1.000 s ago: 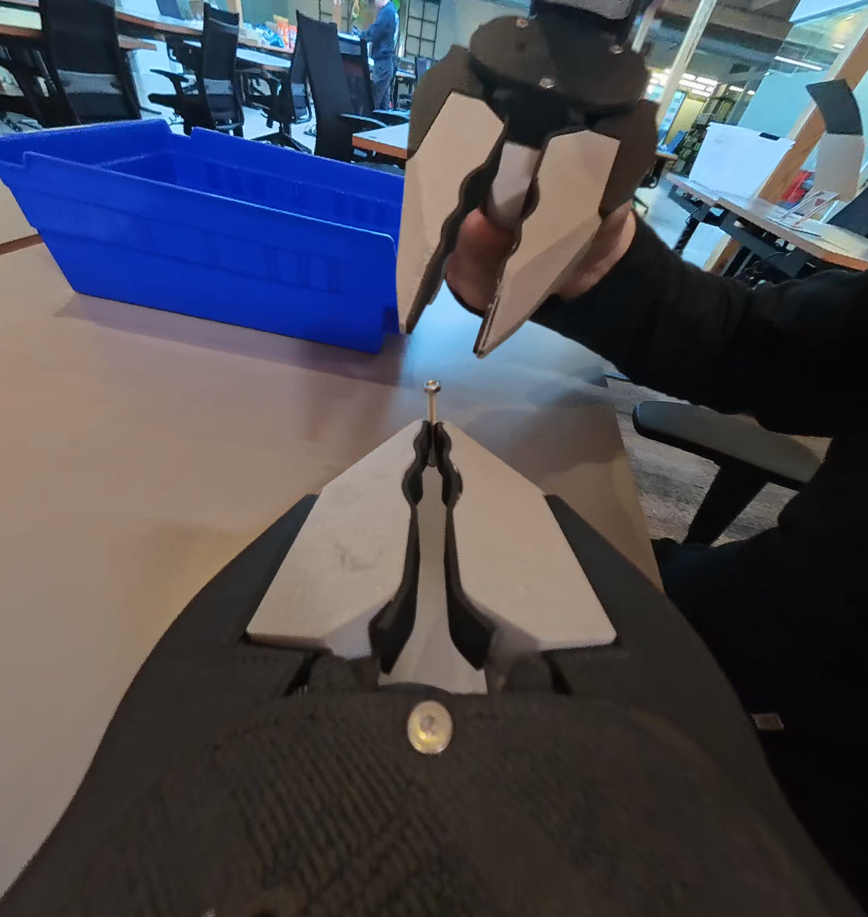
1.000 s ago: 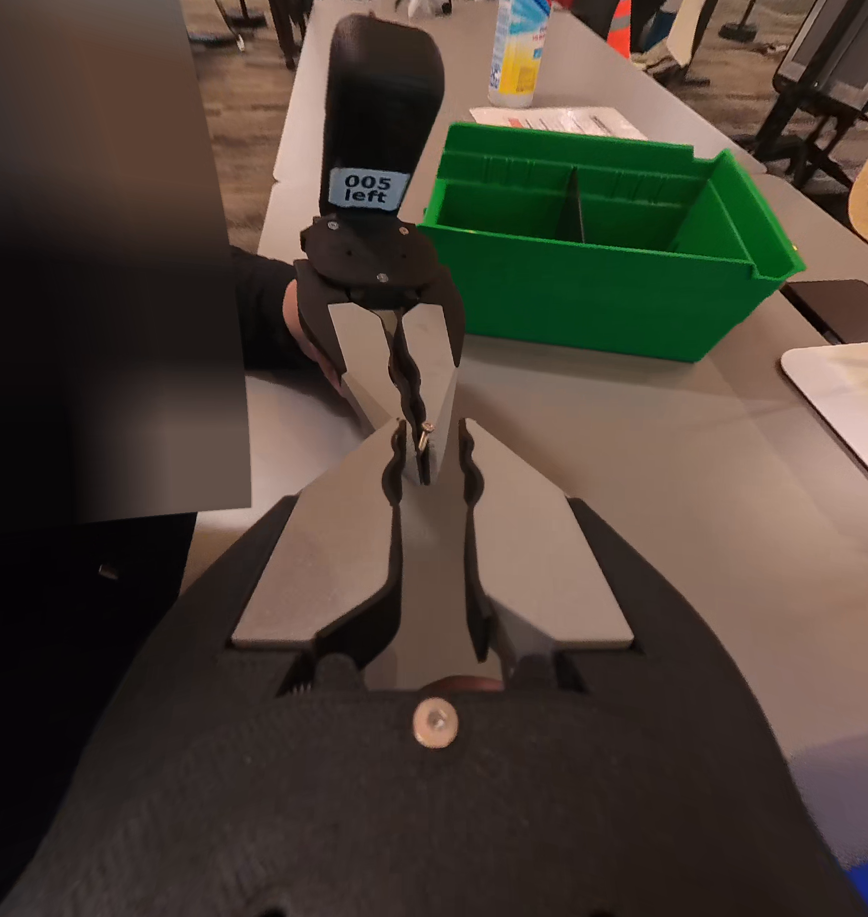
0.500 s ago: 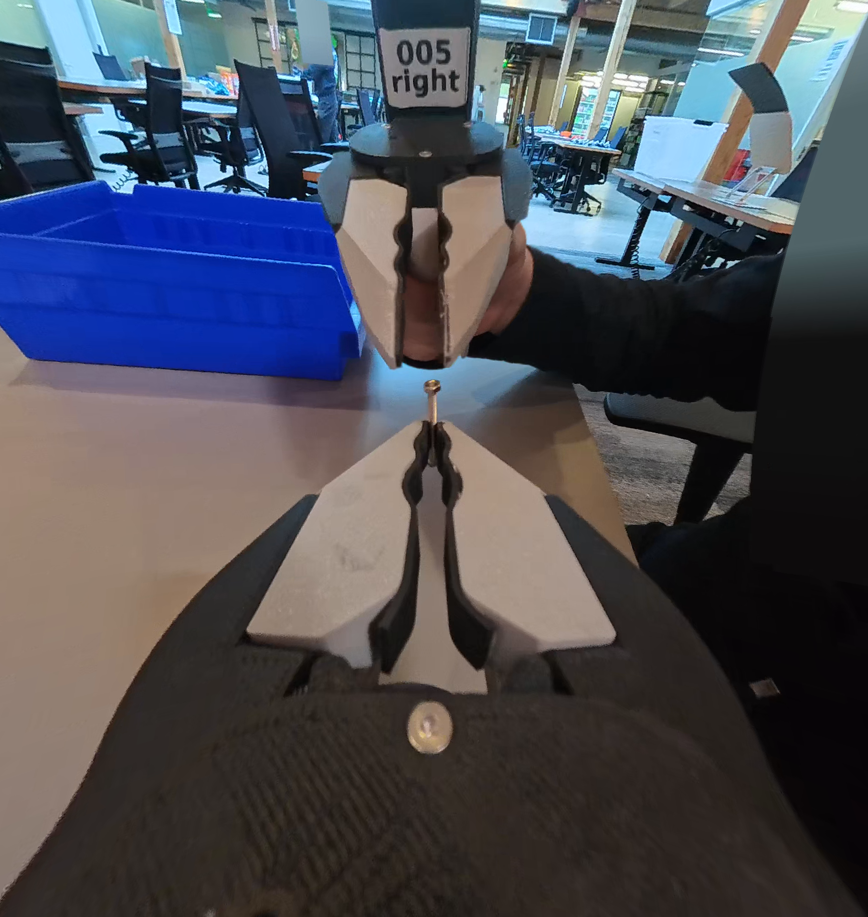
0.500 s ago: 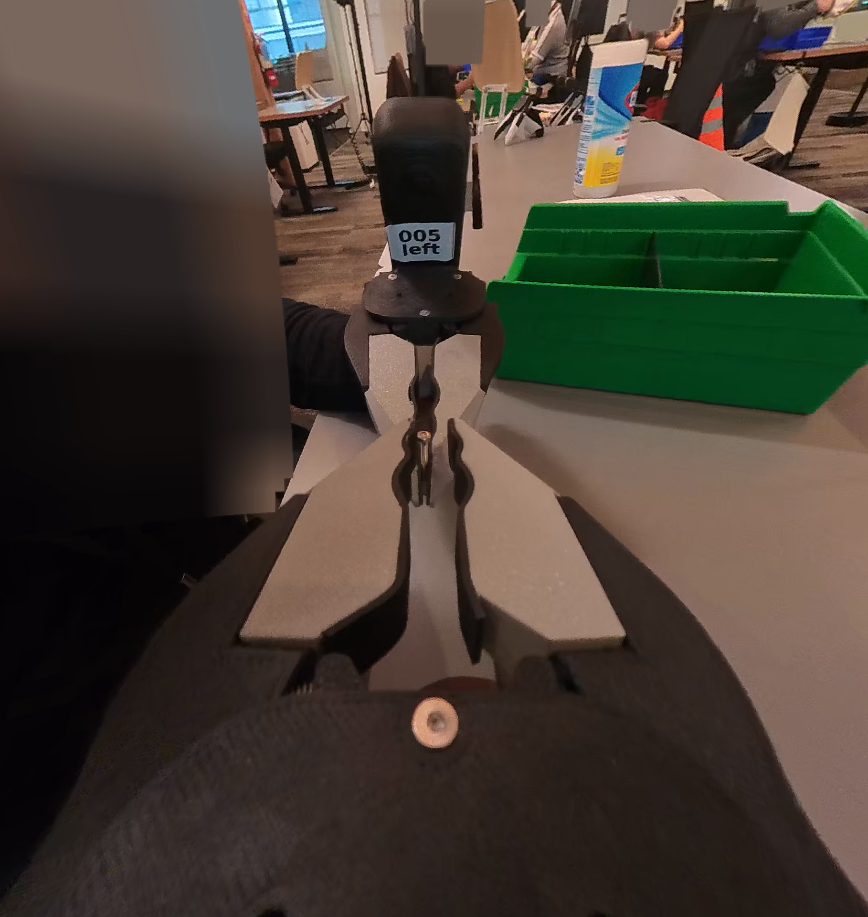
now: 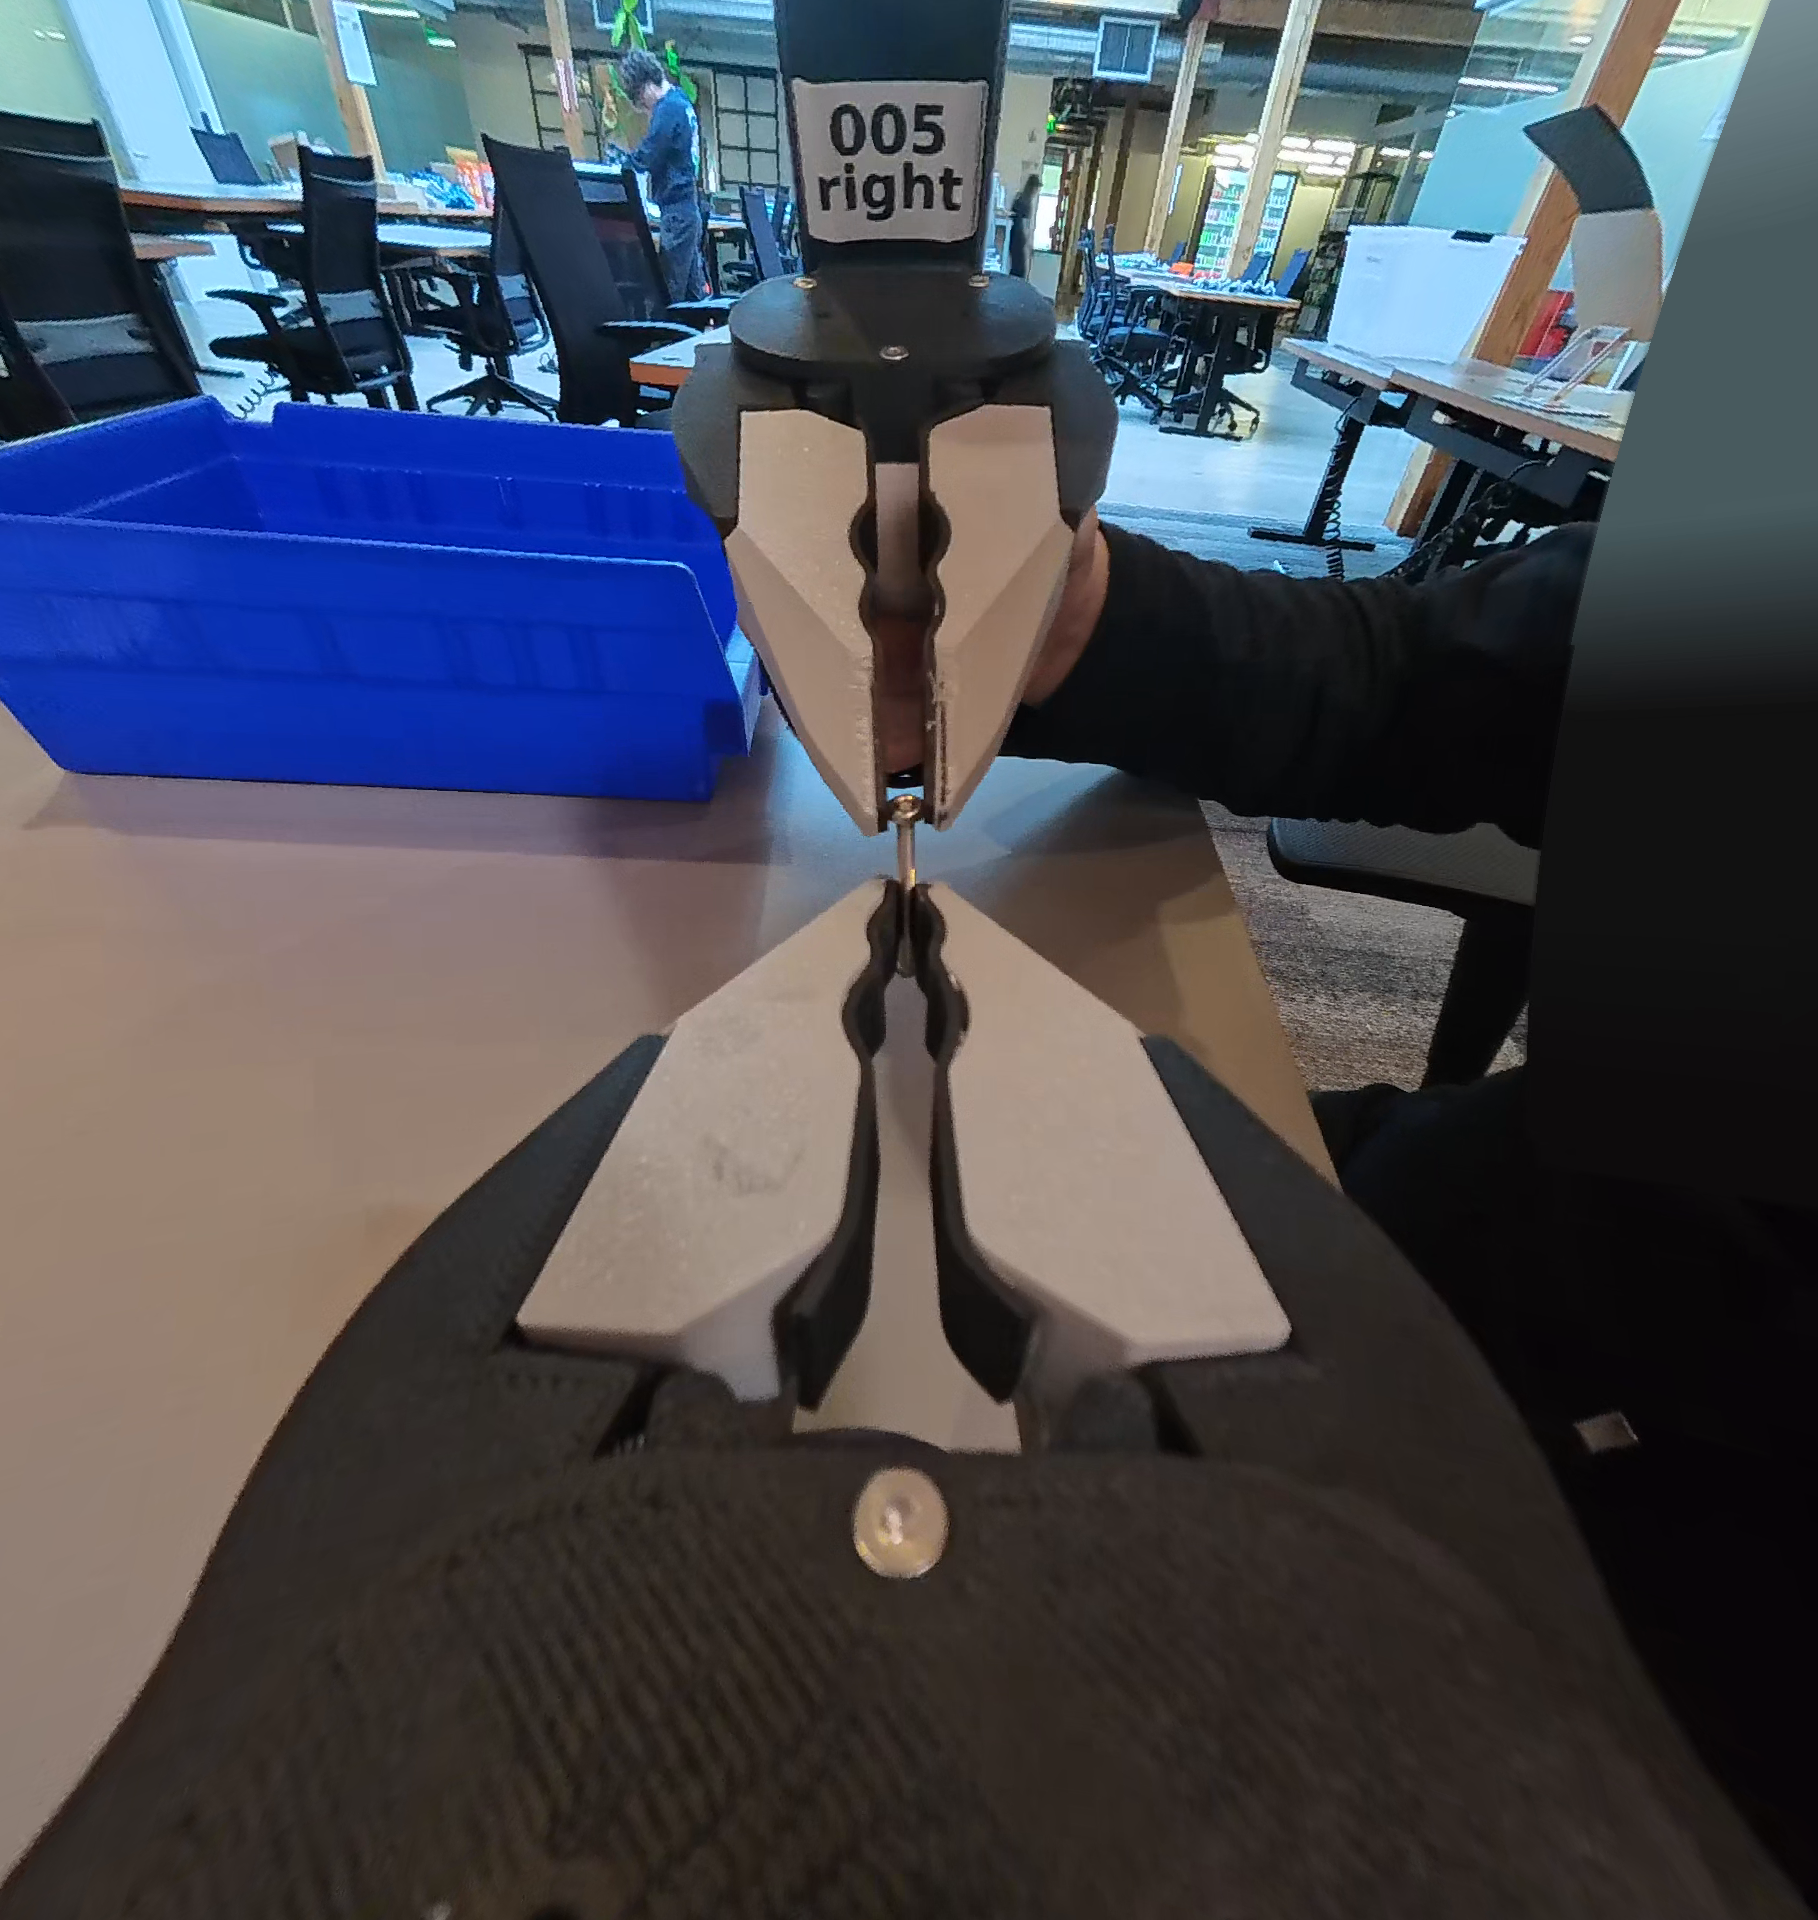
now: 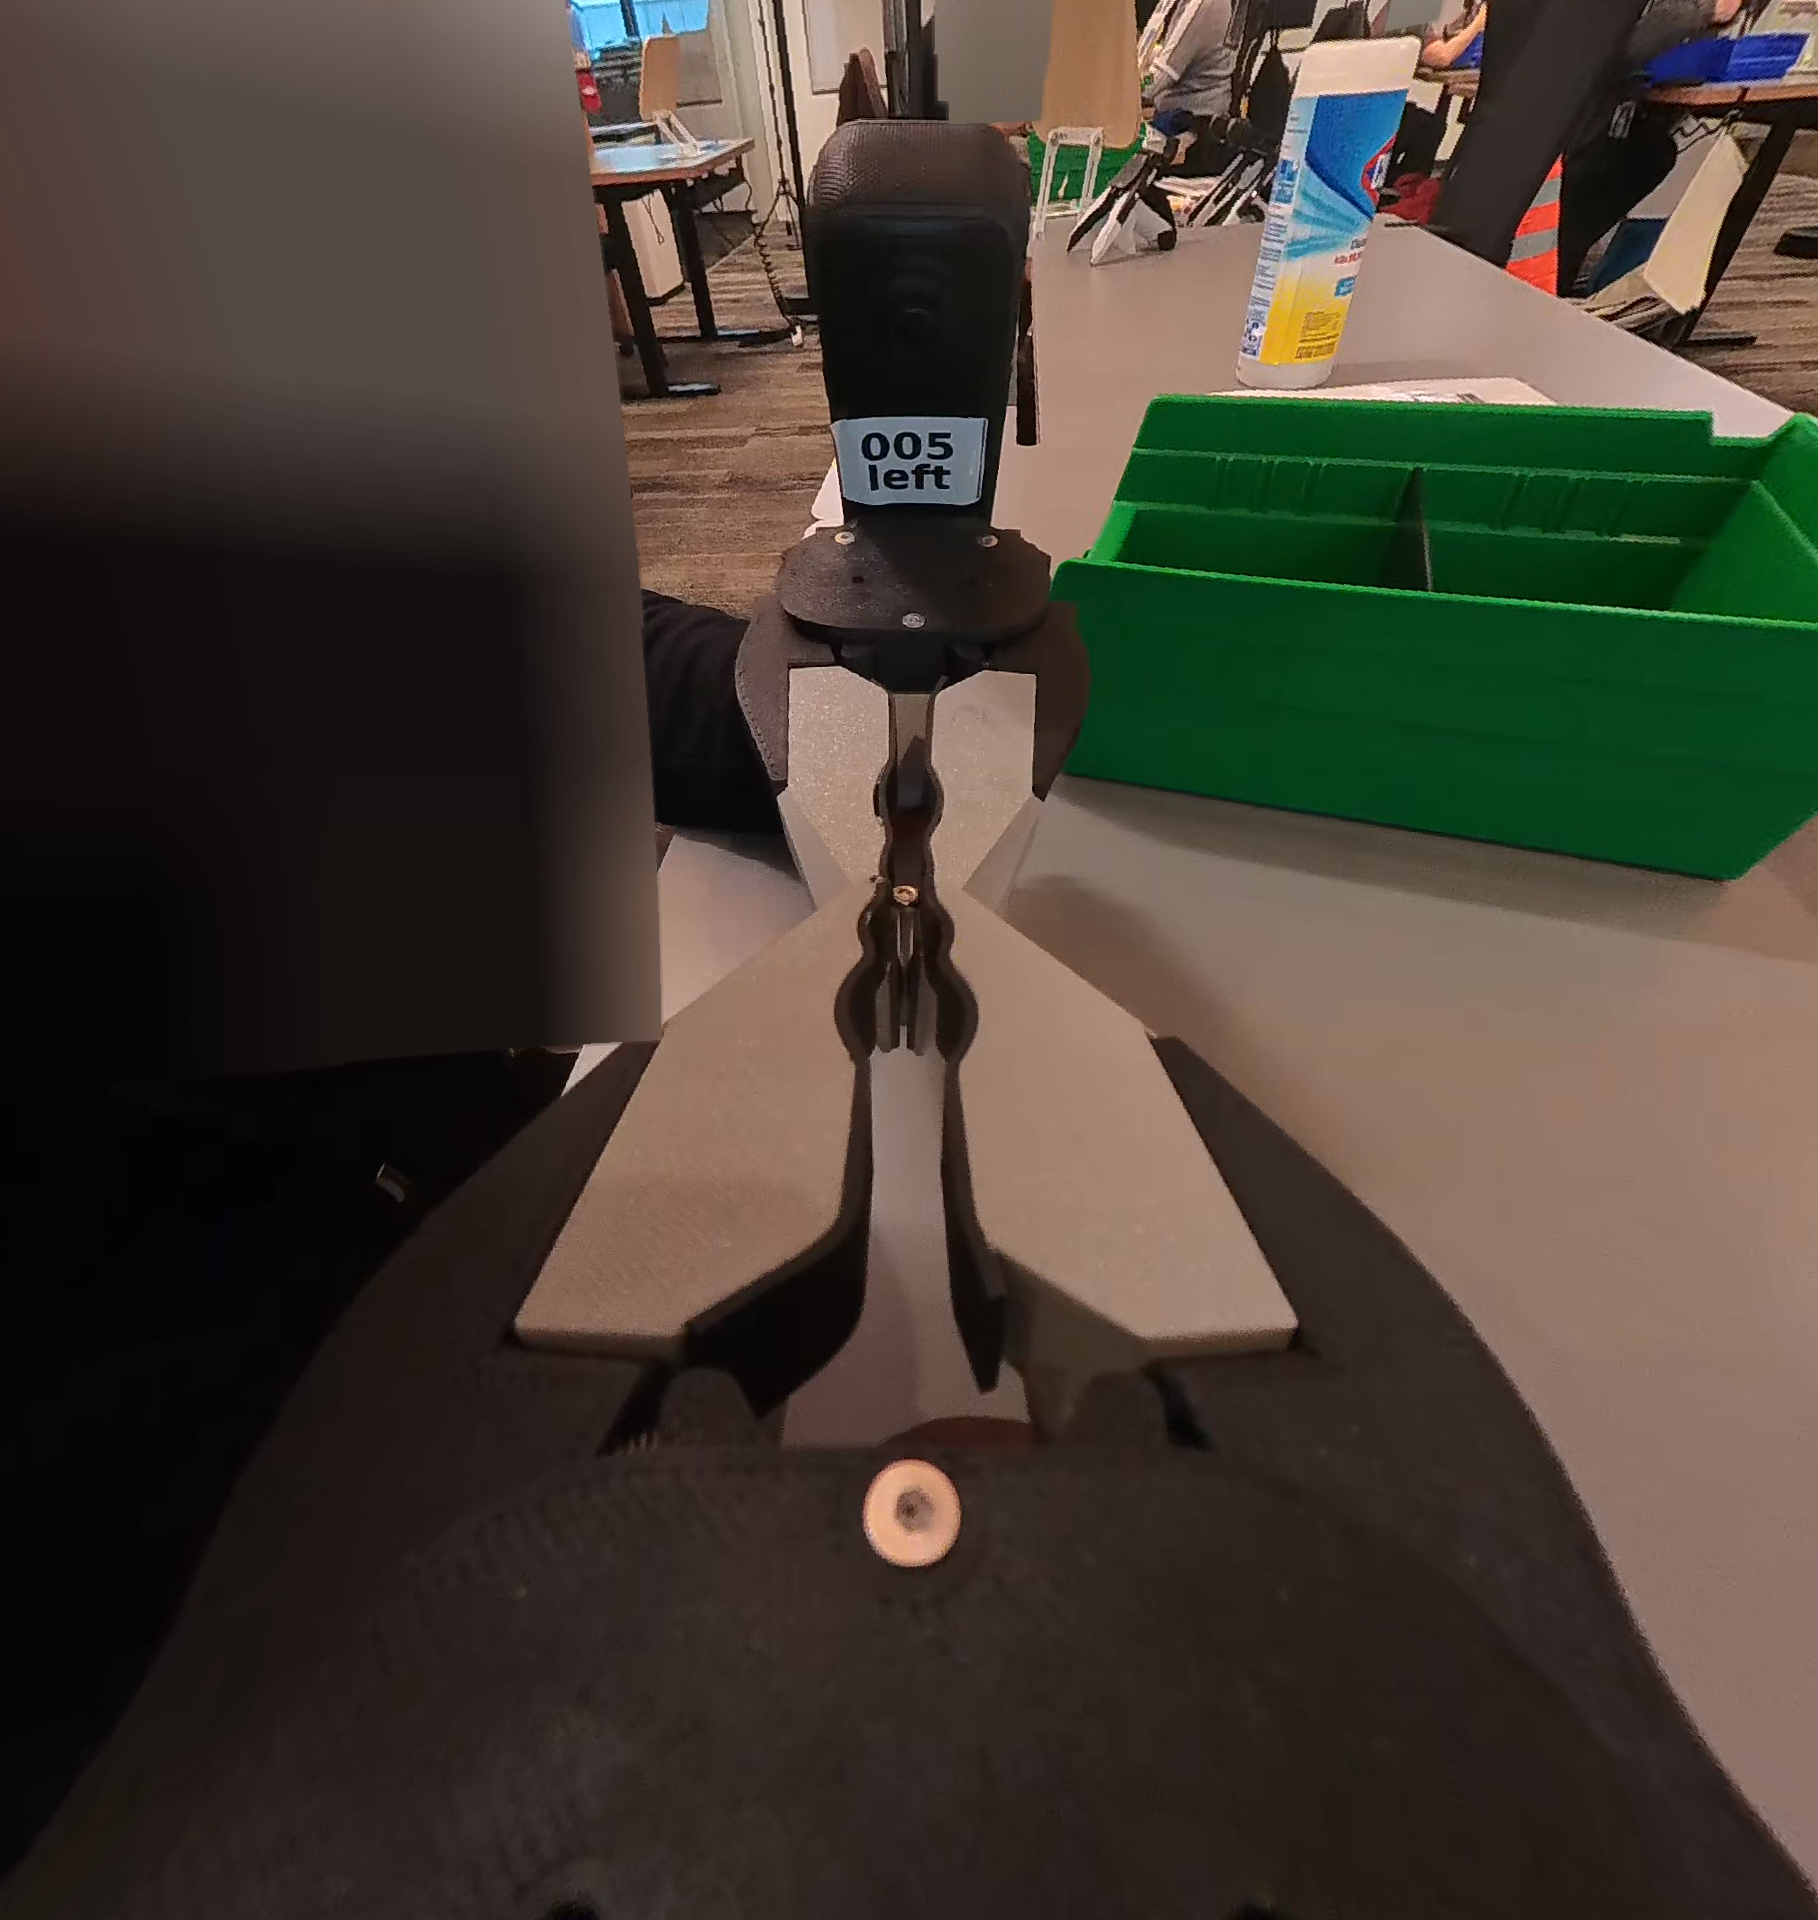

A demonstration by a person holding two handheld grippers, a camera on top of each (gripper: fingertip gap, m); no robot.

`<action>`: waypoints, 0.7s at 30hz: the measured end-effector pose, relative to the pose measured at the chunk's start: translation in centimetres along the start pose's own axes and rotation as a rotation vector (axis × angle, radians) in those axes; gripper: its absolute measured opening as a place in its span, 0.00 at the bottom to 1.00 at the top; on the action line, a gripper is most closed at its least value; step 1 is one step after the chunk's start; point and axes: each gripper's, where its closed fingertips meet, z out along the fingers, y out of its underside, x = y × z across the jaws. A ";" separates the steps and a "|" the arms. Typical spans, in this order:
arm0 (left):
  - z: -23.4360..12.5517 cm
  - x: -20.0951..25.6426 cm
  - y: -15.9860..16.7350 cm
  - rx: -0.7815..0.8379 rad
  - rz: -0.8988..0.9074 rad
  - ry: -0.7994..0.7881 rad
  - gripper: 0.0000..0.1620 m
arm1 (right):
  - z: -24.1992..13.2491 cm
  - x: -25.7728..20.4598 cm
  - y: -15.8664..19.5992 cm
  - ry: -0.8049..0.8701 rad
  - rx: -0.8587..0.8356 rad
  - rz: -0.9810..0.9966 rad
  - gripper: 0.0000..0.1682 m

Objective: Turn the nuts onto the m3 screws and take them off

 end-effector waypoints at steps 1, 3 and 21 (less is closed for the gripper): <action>0.0 0.0 0.0 -0.001 0.004 -0.003 0.00 | 0.0 0.0 0.0 0.005 -0.002 -0.004 0.01; 0.0 -0.1 0.0 -0.004 0.022 -0.021 0.00 | 0.0 0.1 0.0 0.032 -0.011 -0.022 0.01; 0.3 -2.9 1.4 -0.088 0.055 -0.241 0.00 | 0.0 2.8 1.4 0.560 -0.054 -0.054 0.01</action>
